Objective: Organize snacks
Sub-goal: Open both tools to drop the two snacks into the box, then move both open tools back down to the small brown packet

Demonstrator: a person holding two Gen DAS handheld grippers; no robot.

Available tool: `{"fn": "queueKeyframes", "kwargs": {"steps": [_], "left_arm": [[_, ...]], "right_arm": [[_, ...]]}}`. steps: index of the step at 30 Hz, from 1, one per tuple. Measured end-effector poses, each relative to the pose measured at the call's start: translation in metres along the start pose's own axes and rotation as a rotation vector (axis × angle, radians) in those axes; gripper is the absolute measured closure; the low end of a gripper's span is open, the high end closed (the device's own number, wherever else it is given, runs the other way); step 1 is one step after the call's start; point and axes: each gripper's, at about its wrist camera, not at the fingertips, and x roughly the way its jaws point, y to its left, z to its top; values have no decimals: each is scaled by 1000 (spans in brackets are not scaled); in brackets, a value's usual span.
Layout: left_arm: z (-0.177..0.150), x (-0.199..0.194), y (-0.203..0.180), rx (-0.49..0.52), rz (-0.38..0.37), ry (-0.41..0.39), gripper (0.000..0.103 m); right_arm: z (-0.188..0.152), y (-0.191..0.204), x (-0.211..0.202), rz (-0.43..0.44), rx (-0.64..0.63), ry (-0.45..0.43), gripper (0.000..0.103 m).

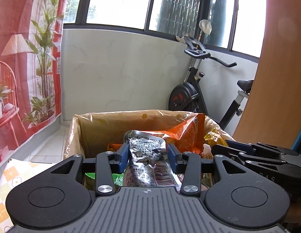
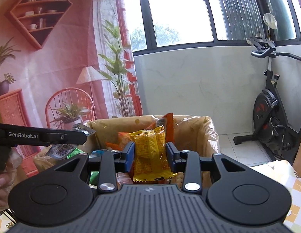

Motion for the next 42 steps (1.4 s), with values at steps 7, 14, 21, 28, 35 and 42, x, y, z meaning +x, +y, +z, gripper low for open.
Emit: {"fn": "queueKeyframes", "kwargs": {"steps": [7,14,21,28,35,42], "left_arm": [[1,-1,2,-1,12,29,45],[4,-21,4,-17,27,3,41],[3,-33,-1,-6,43,1,41],[8,-20,6,-31,76,6,42],[-11,-53,1,-58,-42,-35,55],[-48,-83,-7,-55,-132,-4,63]], "right_arm": [[1,3,4,-25,-5,30,61],[4,10,-7,-27,-16,25,56],[1,20,-26,-10,-26,15,56],[-7,24,-42,4,-7,18,56],[-20,22,-56,3,-5,44,56],[-32,26,-67,30,4,60,56]]}}
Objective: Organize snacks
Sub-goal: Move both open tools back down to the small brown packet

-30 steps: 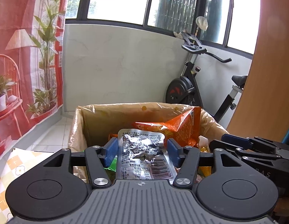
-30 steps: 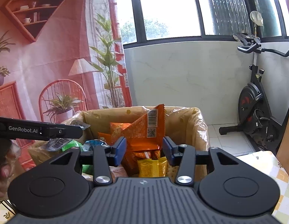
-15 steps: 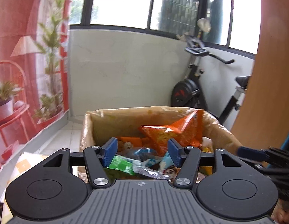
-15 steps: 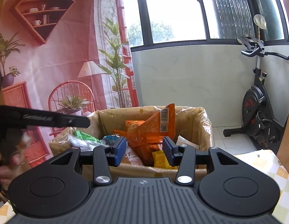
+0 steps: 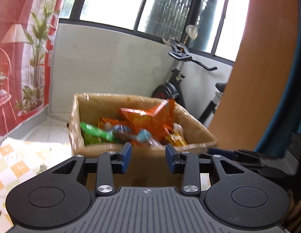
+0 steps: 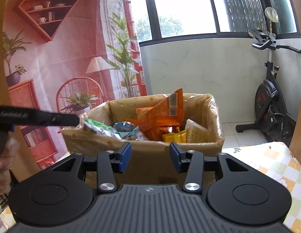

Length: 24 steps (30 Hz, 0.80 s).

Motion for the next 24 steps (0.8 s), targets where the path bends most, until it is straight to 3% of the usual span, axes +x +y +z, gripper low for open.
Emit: {"fn": "queueKeyframes", "kwargs": {"steps": [4,11,24], "left_arm": [[-17,-4,3,-22,-29,53,63],[-51,25,18,-94,-35,187,63],[-107,100,36,-78,46,379,63]], "right_arm": [[-9,6,-6,31,-7,19,56],[-31,8,1,45,-9,111,56],[-89,-7,56,42,-14,355,56]]}}
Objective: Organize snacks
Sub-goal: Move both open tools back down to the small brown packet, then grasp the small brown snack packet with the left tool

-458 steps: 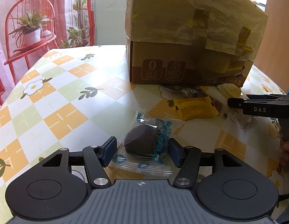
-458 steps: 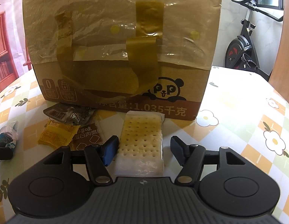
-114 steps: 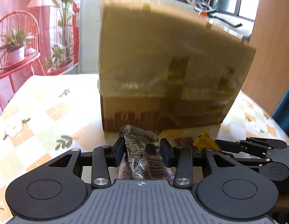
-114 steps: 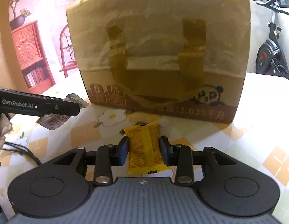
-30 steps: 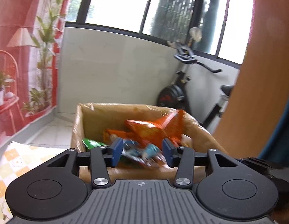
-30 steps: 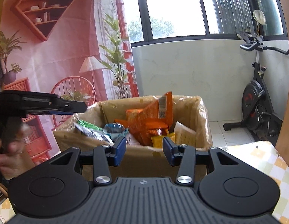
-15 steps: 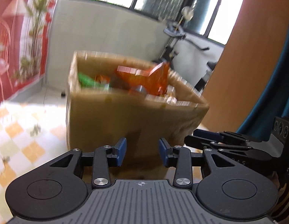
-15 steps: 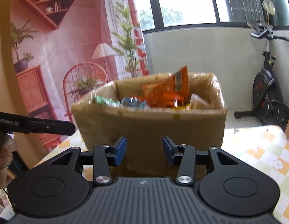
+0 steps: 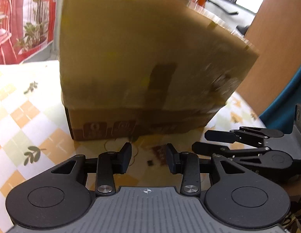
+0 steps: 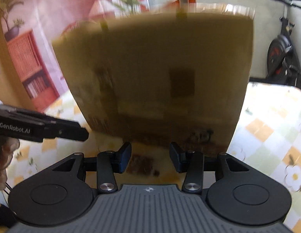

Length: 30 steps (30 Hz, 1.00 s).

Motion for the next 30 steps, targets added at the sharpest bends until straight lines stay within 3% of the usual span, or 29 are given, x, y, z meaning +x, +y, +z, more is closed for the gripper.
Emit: {"fn": "queueKeyframes", "kwargs": {"steps": [4,14,30], "left_arm": [[-3,18,3,-7,0,26,63],[-13,40,15,-40,-11,56,63],[-11,79,2,-36,-44,81,63]], "right_arm": [[-10,-4,24,-4,-5,65,56],[-18,3,55,-30,-93,127,56],[-35,9,51,-59,-147,63,56]]}}
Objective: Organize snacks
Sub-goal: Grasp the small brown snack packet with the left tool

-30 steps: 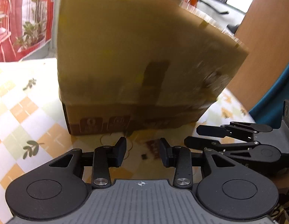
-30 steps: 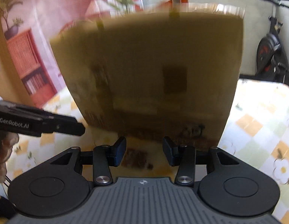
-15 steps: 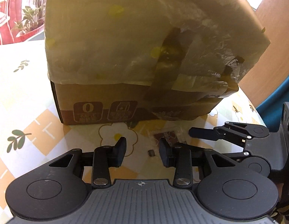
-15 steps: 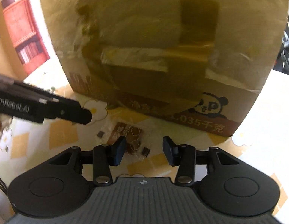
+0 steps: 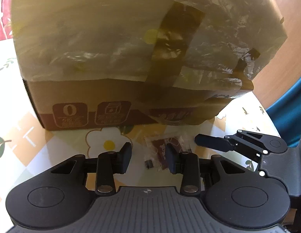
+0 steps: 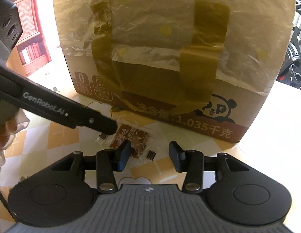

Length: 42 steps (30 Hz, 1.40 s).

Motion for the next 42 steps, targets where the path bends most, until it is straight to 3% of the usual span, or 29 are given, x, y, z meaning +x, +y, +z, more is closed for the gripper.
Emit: {"fn": "queueKeyframes", "kwargs": {"steps": [5,6,7,12,25,26,27,29,33,36,42], "left_arm": [[0,7,-7,1,-28,8,67],[0,7,-7,-4,-29,8,70],[0,9,-6,-13,-40,16,80],[-1,12,-8,-15,-47,23,81],[5,1,-8,-36,-87,9,84],[5,0,-9,-35,-91,7,89],[6,0,-9,-40,-123,12,95],[7,0,-13,-49,-173,22,98],[10,-4,-27,12,-119,1,97],[10,-8,-26,48,-31,-10,96],[15,-9,2,-24,12,-5,95]], "right_arm": [[0,0,-1,15,5,7,55],[0,0,-1,23,1,8,55],[0,1,-2,31,-6,10,55],[-1,10,-1,35,-47,13,48],[-2,11,-1,38,-52,13,48],[-2,11,-1,38,-51,12,48],[-2,11,-1,37,-51,11,48],[-3,12,0,38,-50,10,48],[-4,12,0,38,-52,9,48],[-4,12,1,37,-54,12,50],[5,14,4,30,-120,30,51]]}}
